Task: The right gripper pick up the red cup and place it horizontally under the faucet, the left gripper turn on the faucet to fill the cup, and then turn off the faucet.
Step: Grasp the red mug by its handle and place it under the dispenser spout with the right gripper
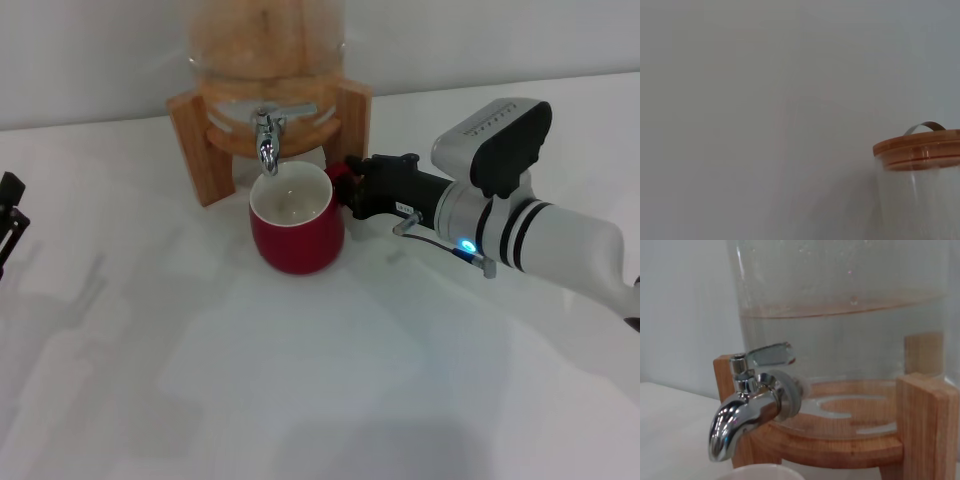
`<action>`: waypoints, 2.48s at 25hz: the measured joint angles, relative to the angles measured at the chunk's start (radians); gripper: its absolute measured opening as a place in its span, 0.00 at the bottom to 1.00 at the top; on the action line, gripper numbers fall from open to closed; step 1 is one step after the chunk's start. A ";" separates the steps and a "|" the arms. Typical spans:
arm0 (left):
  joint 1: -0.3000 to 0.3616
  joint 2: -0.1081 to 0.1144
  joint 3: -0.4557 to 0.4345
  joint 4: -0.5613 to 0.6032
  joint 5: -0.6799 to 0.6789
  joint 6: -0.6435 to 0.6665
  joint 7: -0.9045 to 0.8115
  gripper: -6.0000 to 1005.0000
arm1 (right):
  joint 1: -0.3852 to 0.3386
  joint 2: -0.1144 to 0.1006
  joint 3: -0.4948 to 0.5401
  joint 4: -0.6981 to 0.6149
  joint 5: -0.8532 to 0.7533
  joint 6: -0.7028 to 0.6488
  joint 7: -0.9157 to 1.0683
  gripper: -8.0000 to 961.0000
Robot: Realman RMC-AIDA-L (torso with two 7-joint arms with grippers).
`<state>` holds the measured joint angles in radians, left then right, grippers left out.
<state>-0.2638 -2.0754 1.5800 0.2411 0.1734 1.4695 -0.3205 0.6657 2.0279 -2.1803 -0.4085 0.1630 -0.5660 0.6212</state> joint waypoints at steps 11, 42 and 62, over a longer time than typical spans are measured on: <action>-0.002 0.000 0.000 0.001 0.000 -0.001 0.000 0.82 | 0.000 0.000 -0.001 0.001 -0.001 0.001 0.000 0.29; -0.015 0.000 0.000 0.001 0.011 -0.008 0.003 0.82 | -0.039 0.000 0.001 0.007 -0.007 0.007 0.000 0.30; -0.013 0.000 0.000 0.001 0.010 -0.007 0.003 0.82 | -0.087 -0.007 -0.013 -0.013 -0.010 -0.034 0.009 0.31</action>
<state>-0.2764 -2.0755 1.5799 0.2424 0.1839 1.4624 -0.3175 0.5789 2.0205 -2.1932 -0.4211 0.1528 -0.5999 0.6306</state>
